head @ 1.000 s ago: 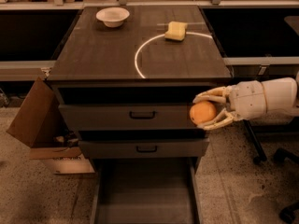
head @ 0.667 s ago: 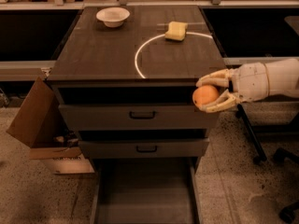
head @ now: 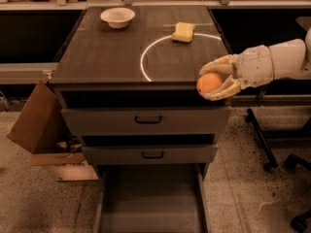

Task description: Pick orange from bottom drawer and place on counter

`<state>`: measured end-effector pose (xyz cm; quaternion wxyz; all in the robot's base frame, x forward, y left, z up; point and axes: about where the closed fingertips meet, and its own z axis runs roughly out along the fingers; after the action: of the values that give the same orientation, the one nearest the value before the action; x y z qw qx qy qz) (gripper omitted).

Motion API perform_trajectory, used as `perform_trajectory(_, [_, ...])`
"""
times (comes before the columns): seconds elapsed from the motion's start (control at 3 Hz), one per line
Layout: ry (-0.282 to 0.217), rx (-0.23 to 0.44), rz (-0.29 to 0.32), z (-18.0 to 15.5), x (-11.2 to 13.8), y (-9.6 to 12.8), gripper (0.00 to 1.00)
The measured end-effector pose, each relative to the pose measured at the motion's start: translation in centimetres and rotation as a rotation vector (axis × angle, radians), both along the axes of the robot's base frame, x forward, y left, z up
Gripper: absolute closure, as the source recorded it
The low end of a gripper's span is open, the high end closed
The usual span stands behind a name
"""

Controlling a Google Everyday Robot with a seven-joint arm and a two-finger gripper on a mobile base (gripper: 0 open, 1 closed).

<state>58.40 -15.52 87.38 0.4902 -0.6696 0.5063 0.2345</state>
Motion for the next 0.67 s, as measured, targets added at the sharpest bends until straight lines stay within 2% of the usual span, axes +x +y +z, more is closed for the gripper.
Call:
perform_trajectory(0.33, [0.0, 0.0, 0.0, 0.0, 0.0, 0.0, 1.0])
perform_trajectory(0.67, [-0.003, 0.025, -0.069, 1.7, 2.0, 0.1, 1.0])
